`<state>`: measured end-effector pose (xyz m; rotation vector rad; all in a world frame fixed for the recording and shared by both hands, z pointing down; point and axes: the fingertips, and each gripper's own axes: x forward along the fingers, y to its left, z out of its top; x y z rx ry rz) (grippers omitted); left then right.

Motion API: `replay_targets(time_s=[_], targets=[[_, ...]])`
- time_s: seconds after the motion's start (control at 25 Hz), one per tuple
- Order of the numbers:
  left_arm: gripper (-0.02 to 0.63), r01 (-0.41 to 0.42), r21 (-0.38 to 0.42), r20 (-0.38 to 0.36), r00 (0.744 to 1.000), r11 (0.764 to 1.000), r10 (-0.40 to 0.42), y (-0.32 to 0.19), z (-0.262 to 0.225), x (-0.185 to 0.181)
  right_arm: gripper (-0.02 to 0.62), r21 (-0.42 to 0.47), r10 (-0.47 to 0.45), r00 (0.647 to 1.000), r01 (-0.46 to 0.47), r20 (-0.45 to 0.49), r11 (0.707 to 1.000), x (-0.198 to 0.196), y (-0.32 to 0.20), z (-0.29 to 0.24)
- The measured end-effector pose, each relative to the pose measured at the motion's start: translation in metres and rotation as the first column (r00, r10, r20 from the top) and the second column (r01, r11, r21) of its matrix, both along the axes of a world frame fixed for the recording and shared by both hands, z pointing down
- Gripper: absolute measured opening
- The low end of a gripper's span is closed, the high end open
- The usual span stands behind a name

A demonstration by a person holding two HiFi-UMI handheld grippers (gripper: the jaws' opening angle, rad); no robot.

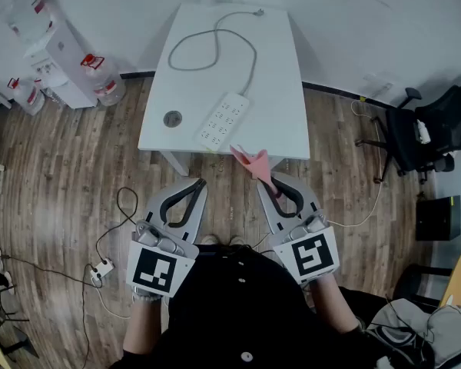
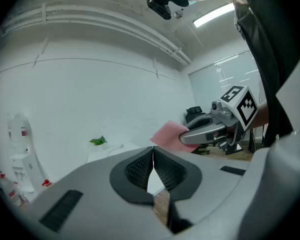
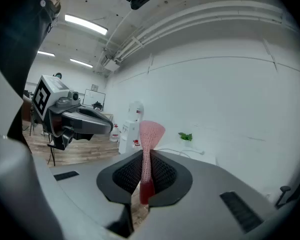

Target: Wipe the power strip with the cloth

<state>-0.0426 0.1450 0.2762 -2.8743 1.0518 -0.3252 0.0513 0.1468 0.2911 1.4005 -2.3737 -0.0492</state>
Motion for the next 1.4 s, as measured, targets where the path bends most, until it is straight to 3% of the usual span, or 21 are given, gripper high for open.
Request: replay_targets(time_s=[0.76,1.4], targets=[[0.015,-0.021,0.024,0.002,1.0,1.0,0.021,-0.005,0.001,-0.016,0.048,0.004,0.018,1.0,-0.018,0.009,1.0,-0.012,0.0,0.001],[0.015,-0.093,0.053,0.033,0.995,0.994,0.091,-0.006,0.006,-0.048,0.048,0.026,0.159,0.987,-0.16,0.022,0.987,-0.025,0.002,0.007]])
